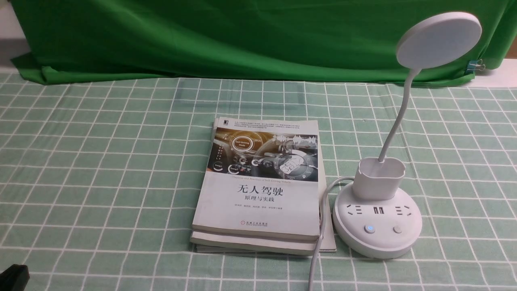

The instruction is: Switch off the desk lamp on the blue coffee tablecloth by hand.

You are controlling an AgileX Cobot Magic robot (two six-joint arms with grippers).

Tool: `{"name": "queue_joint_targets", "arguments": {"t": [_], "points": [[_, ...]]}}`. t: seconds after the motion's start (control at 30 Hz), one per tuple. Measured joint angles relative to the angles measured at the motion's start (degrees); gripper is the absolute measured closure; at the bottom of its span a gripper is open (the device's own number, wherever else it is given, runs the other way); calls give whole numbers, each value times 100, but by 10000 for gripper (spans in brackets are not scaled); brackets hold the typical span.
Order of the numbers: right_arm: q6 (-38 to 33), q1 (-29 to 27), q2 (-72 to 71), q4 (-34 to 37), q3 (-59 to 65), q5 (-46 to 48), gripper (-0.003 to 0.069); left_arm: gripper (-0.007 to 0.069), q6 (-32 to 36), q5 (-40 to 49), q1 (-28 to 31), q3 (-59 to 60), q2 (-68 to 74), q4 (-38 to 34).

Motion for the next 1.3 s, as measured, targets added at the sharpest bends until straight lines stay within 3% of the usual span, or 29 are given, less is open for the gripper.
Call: {"name": "queue_joint_targets", "arguments": {"t": [1.3], "points": [[60,0,0,0,0,0,457,624,0,0,0,0,0,0]]}}
